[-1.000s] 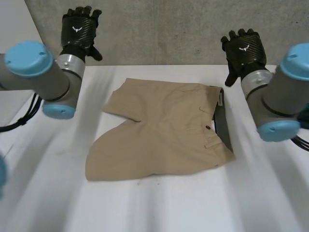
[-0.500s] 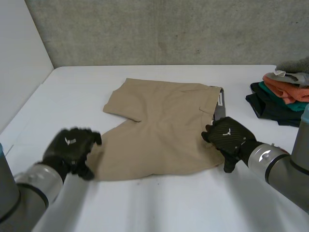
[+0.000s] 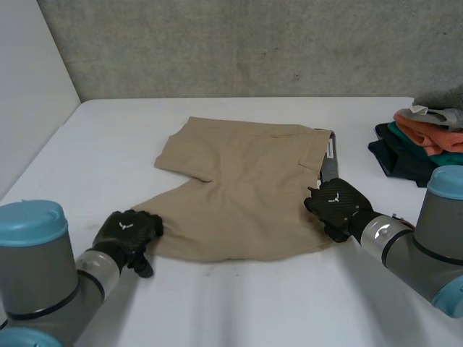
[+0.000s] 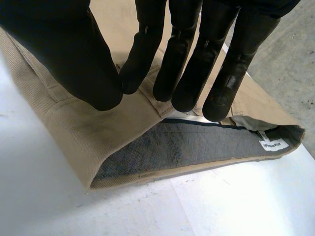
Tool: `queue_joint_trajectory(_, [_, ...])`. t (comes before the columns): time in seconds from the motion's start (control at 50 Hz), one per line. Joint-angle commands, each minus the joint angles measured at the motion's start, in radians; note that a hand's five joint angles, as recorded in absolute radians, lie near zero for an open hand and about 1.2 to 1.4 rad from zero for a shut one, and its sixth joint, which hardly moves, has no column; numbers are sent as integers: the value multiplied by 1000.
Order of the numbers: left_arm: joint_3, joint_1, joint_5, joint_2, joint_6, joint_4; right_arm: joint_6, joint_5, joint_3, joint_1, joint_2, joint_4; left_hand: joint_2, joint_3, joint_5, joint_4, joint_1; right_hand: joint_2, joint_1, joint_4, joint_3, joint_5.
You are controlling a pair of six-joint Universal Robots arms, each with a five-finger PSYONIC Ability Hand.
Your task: Fold the laundry.
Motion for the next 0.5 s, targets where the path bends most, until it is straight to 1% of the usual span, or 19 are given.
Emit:
queue_joint_trajectory(0.02, [67,-4,-24,-67,10,49,6,7,12,2,-6,6,93,94,92,89,94,214,319,206,211,237])
queue_joint_trajectory(0.1, [104,-4,-35,-105,12,62,8,10,18,2,-11,14,154,155,153,150,155,214,319,206,211,237])
queue_joint_trajectory(0.12, [110,-5,-35,-113,12,65,9,13,23,2,-13,17,184,185,183,180,185,78,183,71,75,102])
queue_joint_trajectory(0.14, [126,-5,-35,-127,12,69,11,14,27,2,-14,17,268,269,267,264,269,-13,92,-21,-16,10])
queue_joint_trajectory(0.18, [138,-5,-35,-136,12,76,17,17,37,2,-22,21,324,326,324,320,325,-178,-73,-185,-181,-154])
queue_joint_trajectory(0.2, [141,-5,-35,-139,12,79,34,23,44,4,-34,26,336,338,336,332,337,-361,-257,-369,-364,-338])
queue_joint_trajectory(0.24, [158,-7,-34,-150,12,91,54,26,49,2,-49,29,416,417,415,412,416,-457,-352,-465,-460,-434])
queue_joint_trajectory(0.3, [184,-13,-34,-165,13,111,121,31,54,1,-80,38,486,487,485,482,487,-516,-411,-524,-519,-493])
queue_joint_trajectory(0.34, [196,-16,-34,-174,15,121,152,31,55,1,-86,44,492,493,491,488,493,-528,-423,-535,-531,-505])
queue_joint_trajectory(0.36, [210,-19,-32,-190,23,131,184,28,54,1,-89,50,521,522,520,517,522,-528,-423,-536,-531,-505])
queue_joint_trajectory(0.42, [224,-20,-29,-210,44,135,216,20,54,-2,-91,58,577,578,576,573,578,-531,-426,-538,-534,-508])
queue_joint_trajectory(0.46, [233,-21,-26,-220,76,135,230,19,54,-2,-92,67,764,766,764,760,765,-551,-446,-559,-554,-528])
queue_joint_trajectory(0.5, [239,-22,-23,-222,102,135,232,17,54,-1,-92,73,870,871,869,866,871,-633,-528,-641,-636,-610])
